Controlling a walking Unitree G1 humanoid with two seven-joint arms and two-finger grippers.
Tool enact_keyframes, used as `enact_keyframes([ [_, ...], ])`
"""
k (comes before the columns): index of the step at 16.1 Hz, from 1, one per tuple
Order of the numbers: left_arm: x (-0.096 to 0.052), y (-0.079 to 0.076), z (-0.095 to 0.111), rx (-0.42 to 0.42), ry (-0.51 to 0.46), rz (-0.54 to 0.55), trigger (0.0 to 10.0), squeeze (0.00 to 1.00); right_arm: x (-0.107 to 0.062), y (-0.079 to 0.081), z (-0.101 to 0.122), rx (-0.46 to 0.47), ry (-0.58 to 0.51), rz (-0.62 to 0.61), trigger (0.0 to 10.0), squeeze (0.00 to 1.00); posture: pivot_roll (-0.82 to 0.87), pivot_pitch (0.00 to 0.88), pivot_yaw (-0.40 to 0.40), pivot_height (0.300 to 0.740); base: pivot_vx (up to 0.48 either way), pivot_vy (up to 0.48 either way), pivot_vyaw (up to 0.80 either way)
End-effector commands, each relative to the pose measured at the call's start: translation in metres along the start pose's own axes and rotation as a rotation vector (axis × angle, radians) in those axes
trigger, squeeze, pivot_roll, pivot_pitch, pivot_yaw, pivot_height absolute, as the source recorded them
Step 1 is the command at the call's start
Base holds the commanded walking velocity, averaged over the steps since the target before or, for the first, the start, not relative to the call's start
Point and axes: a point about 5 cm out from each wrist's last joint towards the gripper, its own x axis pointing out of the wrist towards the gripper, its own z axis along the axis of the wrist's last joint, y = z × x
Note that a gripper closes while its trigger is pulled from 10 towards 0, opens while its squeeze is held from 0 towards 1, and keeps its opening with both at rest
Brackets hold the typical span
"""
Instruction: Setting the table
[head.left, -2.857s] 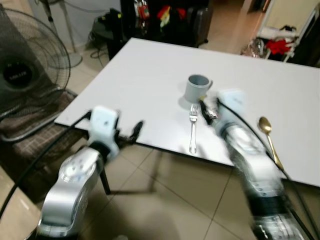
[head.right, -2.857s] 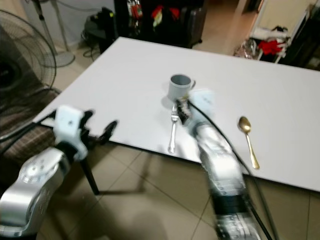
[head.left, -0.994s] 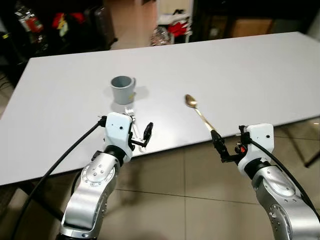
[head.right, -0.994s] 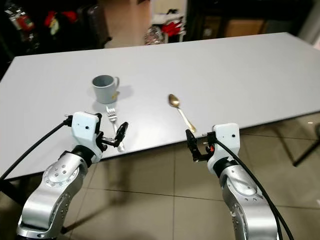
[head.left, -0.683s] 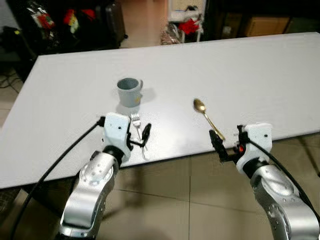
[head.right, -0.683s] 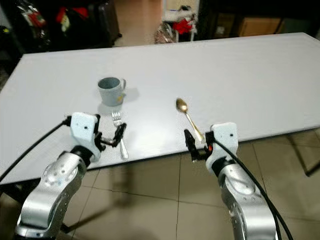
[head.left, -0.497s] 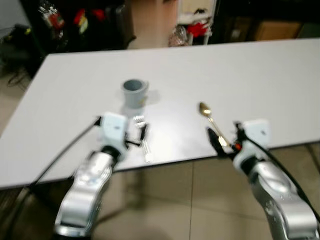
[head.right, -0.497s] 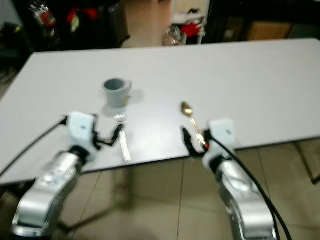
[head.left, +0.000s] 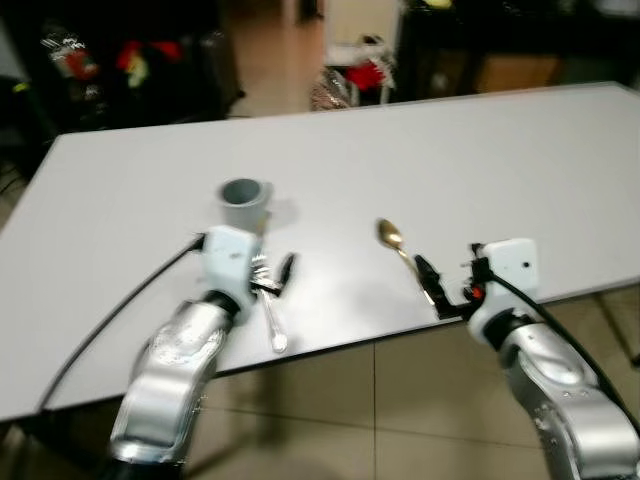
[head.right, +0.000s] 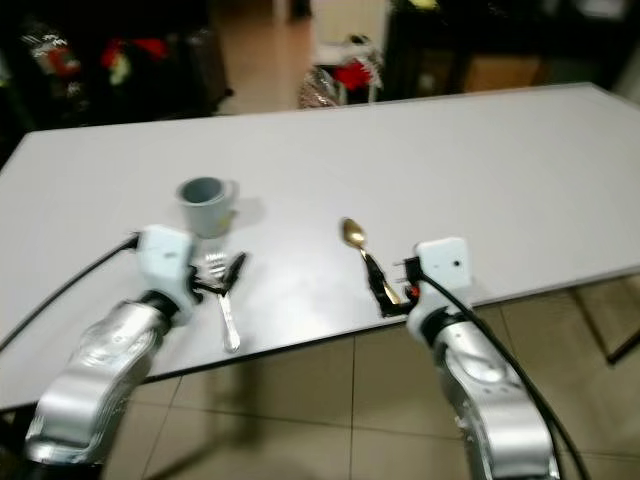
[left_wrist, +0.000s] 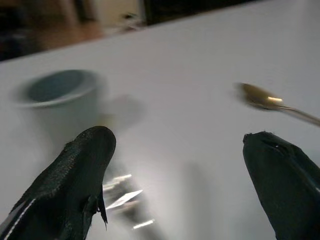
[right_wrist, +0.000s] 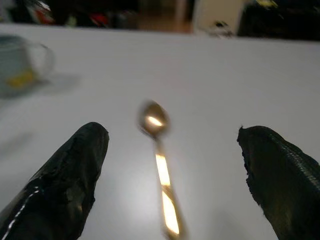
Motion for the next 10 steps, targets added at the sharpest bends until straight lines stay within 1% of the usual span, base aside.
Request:
enact_keyframes([
  [1,0.002,0.004,-0.002,0.005,0.039,-0.006,10.0,1.00,0.000,0.002,0.004,-0.025,-0.002,0.013,10.0,0.40,-0.10,0.022,0.035,0.740,0.000,0.000,0.00],
  [2,0.004,0.005,0.000,-0.002,0.043,-0.010,10.0,1.00,-0.001,0.003,0.007,-0.041,-0.009,0.034,10.0,0.00,-0.11,0.027,0.041,0.740,0.000,0.000,0.00],
  [3,0.009,0.007,0.001,-0.008,0.069,-0.007,10.0,0.51,-0.002,0.004,0.011,-0.069,-0.017,0.080,10.0,0.00,-0.11,0.032,0.051,0.740,0.000,0.000,0.00],
  [4,0.012,0.008,0.000,0.001,0.095,-0.013,10.0,0.24,-0.003,0.005,0.013,-0.086,-0.018,0.112,10.0,0.00,-0.11,0.034,0.056,0.740,0.000,0.000,0.00],
  [5,0.014,0.011,-0.002,0.023,0.127,-0.015,10.0,0.00,-0.005,0.008,0.015,-0.087,-0.021,0.155,10.0,0.00,-0.12,0.032,0.069,0.740,0.000,0.000,0.00],
  [6,0.020,0.013,-0.001,0.032,0.174,-0.009,10.0,0.00,-0.007,0.006,0.022,-0.115,-0.035,0.220,10.0,0.00,-0.13,0.033,0.089,0.740,0.000,0.000,0.00],
  [7,0.023,0.012,0.000,0.022,0.186,-0.017,10.0,0.00,-0.009,0.005,0.024,-0.144,-0.047,0.277,10.0,0.00,-0.13,0.035,0.103,0.740,0.000,0.000,0.00],
  [8,0.027,0.010,-0.005,0.004,0.251,-0.006,10.0,0.00,-0.014,0.005,0.027,-0.168,-0.048,0.358,10.0,0.00,-0.13,0.033,0.109,0.740,0.000,0.000,0.00],
  [9,0.028,0.011,-0.008,-0.001,0.286,0.014,10.0,0.00,-0.016,0.006,0.028,-0.174,-0.046,0.402,10.0,0.00,-0.13,0.035,0.114,0.740,0.000,0.000,0.00],
  [10,0.027,0.014,-0.011,-0.039,0.301,0.035,10.0,0.00,-0.019,0.007,0.029,-0.203,-0.038,0.436,10.0,0.00,-0.15,0.036,0.119,0.740,0.000,0.000,0.00],
])
